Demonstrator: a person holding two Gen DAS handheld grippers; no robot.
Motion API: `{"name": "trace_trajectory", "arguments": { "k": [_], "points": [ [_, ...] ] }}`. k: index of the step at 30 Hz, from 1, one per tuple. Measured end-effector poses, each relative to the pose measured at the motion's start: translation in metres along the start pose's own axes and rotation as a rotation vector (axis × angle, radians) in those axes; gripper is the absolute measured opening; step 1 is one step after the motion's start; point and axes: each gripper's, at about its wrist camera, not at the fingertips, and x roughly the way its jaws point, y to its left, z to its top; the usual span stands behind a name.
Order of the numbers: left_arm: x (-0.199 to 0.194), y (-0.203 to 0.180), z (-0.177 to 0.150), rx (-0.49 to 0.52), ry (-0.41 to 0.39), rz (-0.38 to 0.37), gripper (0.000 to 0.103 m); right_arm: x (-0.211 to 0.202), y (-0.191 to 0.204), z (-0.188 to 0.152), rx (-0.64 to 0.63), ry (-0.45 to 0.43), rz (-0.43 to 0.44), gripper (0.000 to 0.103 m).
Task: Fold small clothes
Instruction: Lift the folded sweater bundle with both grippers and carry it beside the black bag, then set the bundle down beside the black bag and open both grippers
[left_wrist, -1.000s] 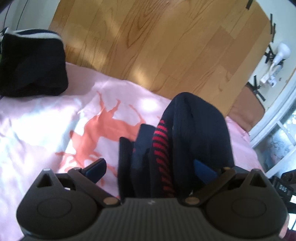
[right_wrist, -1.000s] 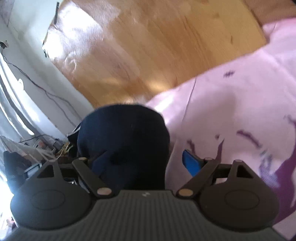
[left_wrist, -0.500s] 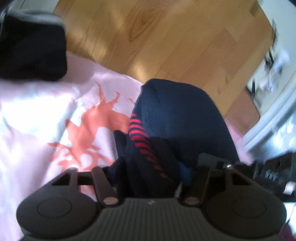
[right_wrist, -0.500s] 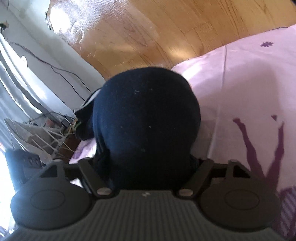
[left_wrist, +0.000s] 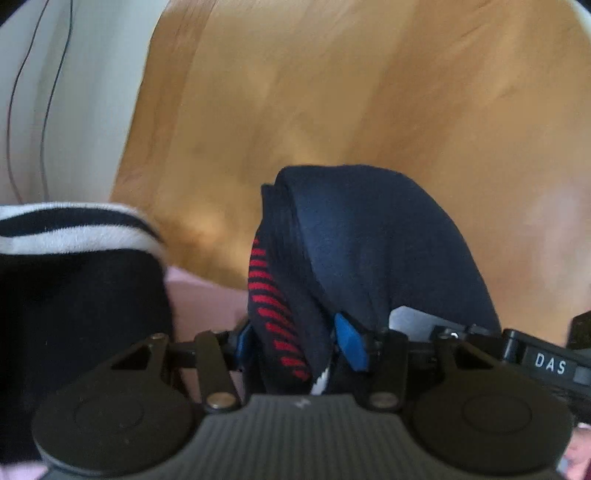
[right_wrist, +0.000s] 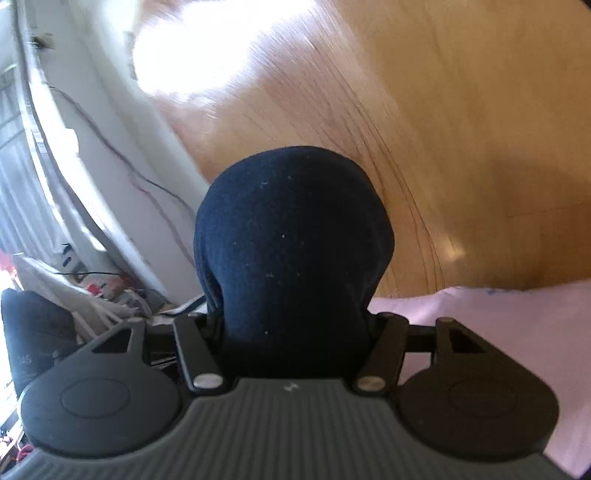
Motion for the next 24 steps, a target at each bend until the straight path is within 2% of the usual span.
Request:
{"name": "trace_trajectory", "arguments": {
  "k": [3,5,9,11,13,17,20,24],
  "points": [
    [0.036,0.002,-0.009,0.048,0.041,0.145,0.043,0.049,-0.031,-0.007,0.049,0.081,-0.057,0.065],
    [0.041,-0.011,-0.020,0.119,-0.009,0.220,0.043,0.064,-0.039,-0.015,0.041,0.093,-0.113,0.072],
    [0.031,-0.020,-0.023,0.090,-0.008,0.244,0.049,0.056,-0.044,-0.014,0.067,0.107,-0.119,0.078],
    [0.011,-0.021,-0.024,0.037,-0.020,0.235,0.051,0.036,-0.035,-0.012,0.040,0.097,-0.142,0.080],
    [-0.017,-0.020,-0.034,-0.007,-0.058,0.218,0.059,0.004,-0.025,-0.015,-0.001,0.052,-0.160,0.083],
    [-0.065,-0.034,-0.076,-0.007,-0.101,0.237,0.068,-0.068,-0.008,-0.041,-0.065,-0.016,-0.253,0.085],
    [-0.080,-0.042,-0.114,-0.001,-0.075,0.282,0.069,-0.110,0.004,-0.075,-0.100,-0.004,-0.308,0.085],
    [-0.093,-0.056,-0.151,0.004,-0.039,0.339,0.069,-0.146,0.023,-0.121,-0.163,0.027,-0.391,0.085]
  ]
}}
